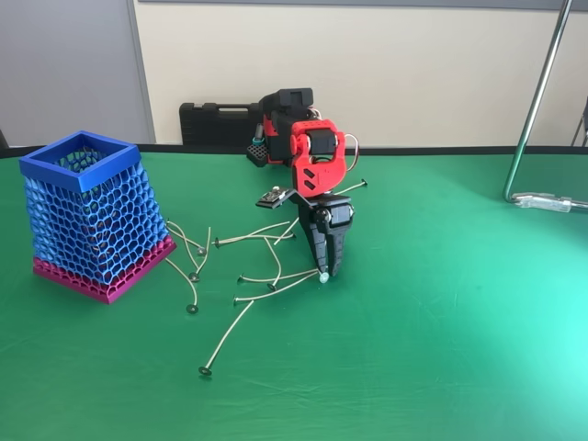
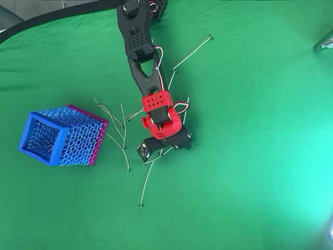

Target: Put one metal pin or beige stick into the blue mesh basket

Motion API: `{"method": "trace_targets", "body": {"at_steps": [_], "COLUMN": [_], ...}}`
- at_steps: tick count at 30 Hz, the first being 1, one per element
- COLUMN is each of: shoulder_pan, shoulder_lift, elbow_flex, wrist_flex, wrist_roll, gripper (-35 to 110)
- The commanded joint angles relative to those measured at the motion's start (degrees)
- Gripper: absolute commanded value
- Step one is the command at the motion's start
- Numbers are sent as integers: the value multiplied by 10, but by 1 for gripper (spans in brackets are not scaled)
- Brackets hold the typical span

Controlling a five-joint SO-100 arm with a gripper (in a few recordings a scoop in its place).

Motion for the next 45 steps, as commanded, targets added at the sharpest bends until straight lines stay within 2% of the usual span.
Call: {"method": "trace_targets", "body": {"at_steps": [1, 45], "shoulder_pan": [7, 17], "shoulder_lift": [4, -4], "elbow_flex": [-26, -14], "wrist_flex": [4, -14], "wrist_roll": [-2, -32], "gripper": [15, 7]}}
